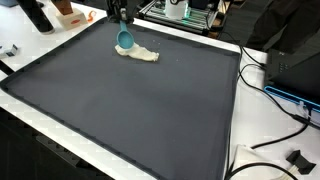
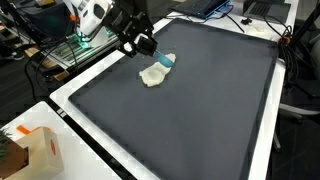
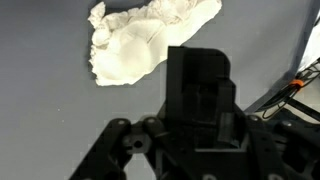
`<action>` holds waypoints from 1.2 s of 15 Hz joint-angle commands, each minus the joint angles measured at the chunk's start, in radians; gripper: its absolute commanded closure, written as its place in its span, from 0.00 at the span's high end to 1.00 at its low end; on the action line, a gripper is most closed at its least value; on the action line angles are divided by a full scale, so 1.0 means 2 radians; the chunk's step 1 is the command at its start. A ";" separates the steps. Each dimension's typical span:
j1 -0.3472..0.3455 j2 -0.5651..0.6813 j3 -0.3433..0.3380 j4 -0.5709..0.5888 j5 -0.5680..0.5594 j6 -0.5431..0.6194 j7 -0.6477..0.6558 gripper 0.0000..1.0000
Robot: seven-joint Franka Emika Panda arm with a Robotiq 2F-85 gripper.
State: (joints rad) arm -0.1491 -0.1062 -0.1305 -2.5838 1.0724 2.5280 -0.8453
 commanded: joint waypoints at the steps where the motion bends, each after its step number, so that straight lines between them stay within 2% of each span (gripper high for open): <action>1: 0.015 -0.051 0.025 -0.038 -0.091 0.054 0.105 0.27; 5: 0.023 -0.073 0.045 -0.046 -0.239 0.060 0.241 0.27; 9: 0.022 -0.092 0.055 -0.037 -0.384 0.032 0.364 0.27; 11: 0.020 -0.101 0.062 -0.031 -0.439 0.014 0.410 0.27; 14: 0.023 -0.113 0.070 -0.018 -0.492 -0.025 0.452 0.27; 18: 0.031 -0.123 0.077 0.003 -0.523 -0.080 0.471 0.27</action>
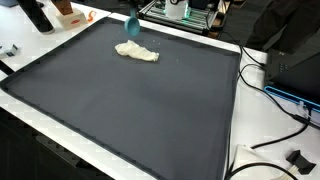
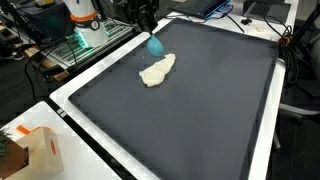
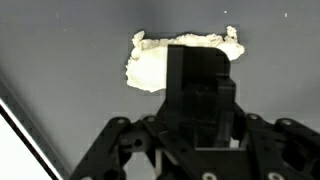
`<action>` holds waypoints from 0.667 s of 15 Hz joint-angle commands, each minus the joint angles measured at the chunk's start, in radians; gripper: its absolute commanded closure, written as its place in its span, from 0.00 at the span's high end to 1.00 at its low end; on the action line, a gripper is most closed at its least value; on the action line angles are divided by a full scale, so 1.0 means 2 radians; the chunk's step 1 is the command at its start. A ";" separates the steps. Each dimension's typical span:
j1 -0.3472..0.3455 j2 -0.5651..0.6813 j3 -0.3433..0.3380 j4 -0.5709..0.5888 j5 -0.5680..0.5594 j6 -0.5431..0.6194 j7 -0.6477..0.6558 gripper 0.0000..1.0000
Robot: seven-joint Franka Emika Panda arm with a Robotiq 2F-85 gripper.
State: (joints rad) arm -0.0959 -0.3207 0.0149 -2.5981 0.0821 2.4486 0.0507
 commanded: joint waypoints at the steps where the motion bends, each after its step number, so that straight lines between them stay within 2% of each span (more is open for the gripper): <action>1: 0.007 -0.017 0.006 0.015 -0.032 -0.053 0.026 0.27; 5: 0.010 -0.022 0.016 0.034 -0.055 -0.091 0.035 0.27; 6: 0.014 -0.012 0.005 0.029 -0.037 -0.068 0.019 0.27; 7: 0.015 -0.012 0.005 0.031 -0.038 -0.070 0.020 0.52; 10: 0.015 -0.010 0.004 0.031 -0.038 -0.070 0.020 0.52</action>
